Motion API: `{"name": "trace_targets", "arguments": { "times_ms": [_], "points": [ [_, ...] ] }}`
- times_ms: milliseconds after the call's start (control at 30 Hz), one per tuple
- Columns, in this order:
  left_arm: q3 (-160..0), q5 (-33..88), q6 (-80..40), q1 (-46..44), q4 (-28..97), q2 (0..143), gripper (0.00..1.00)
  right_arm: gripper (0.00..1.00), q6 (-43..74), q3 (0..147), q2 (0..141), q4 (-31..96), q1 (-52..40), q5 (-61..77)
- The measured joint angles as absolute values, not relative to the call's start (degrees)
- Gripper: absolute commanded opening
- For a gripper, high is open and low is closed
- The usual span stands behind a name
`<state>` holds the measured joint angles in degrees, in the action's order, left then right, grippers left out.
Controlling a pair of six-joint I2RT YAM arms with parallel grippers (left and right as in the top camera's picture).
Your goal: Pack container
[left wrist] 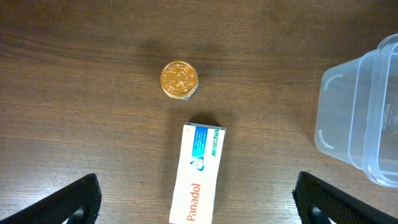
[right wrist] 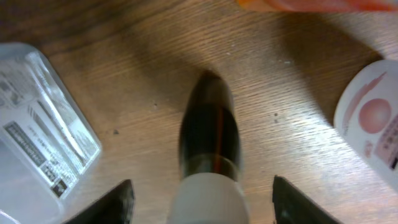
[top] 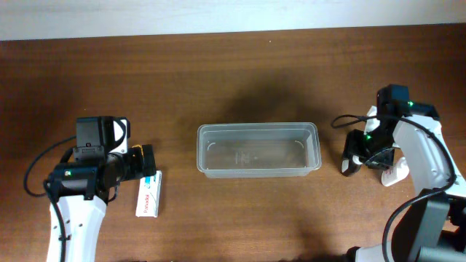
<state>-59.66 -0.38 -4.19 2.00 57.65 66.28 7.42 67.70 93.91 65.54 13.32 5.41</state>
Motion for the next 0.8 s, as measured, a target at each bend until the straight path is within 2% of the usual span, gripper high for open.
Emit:
{"name": "trace_targets", "arguments": {
  "times_ms": [67, 267, 533, 800],
  "points": [
    [-59.7, -0.4, -4.2, 2.0, 57.6, 66.3, 0.99, 0.52, 7.4, 67.7, 93.9, 65.6, 13.4, 5.4],
    [-59.7, -0.4, -4.2, 2.0, 57.6, 66.3, 0.99, 0.43, 7.4, 67.7, 93.9, 65.9, 13.4, 5.4],
    [-59.7, -0.4, -4.2, 2.0, 57.6, 66.3, 1.0, 0.37, 7.5, 67.7, 93.9, 66.2, 13.4, 5.4],
    [-59.7, -0.4, -4.2, 2.0, 57.6, 66.3, 0.99, 0.36, 7.5, 67.7, 93.9, 66.2, 13.4, 5.3]
  ]
}}
